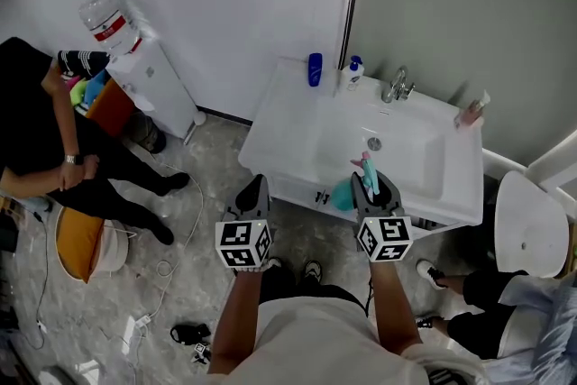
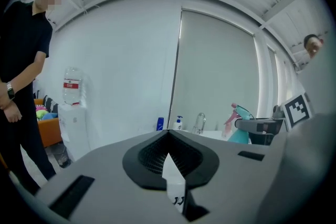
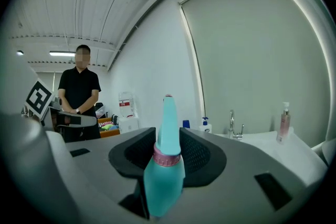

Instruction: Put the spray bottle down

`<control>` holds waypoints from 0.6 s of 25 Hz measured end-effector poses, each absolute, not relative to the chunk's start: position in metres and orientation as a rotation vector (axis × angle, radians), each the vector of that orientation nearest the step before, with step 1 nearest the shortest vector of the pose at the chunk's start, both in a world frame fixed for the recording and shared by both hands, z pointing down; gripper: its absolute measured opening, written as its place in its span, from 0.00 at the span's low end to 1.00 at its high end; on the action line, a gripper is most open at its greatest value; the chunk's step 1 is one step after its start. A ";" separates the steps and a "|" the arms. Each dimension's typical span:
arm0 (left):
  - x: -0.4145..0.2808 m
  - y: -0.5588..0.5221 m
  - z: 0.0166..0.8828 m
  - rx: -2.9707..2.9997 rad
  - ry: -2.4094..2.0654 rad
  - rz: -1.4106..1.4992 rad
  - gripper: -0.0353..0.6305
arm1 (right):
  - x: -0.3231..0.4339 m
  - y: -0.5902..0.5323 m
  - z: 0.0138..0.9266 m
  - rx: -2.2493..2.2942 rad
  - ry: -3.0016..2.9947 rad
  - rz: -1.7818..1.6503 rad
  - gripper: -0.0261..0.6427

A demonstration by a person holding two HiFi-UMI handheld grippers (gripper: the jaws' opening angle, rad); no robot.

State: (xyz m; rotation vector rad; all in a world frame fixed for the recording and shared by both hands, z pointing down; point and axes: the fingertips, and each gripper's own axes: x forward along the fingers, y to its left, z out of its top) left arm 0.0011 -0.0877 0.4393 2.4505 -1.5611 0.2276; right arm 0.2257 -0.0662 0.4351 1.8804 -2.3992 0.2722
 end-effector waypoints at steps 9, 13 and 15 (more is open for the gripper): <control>-0.001 -0.148 0.447 2.460 -1.521 0.224 0.06 | 0.208 -0.139 0.442 1.859 -2.376 0.253 0.27; 0.002 -0.173 0.447 2.509 -1.488 0.264 0.06 | 0.194 -0.187 0.440 1.846 -2.383 0.221 0.27; 0.000 -0.188 0.448 2.522 -1.480 0.279 0.06 | 0.185 -0.213 0.436 1.836 -2.394 0.197 0.27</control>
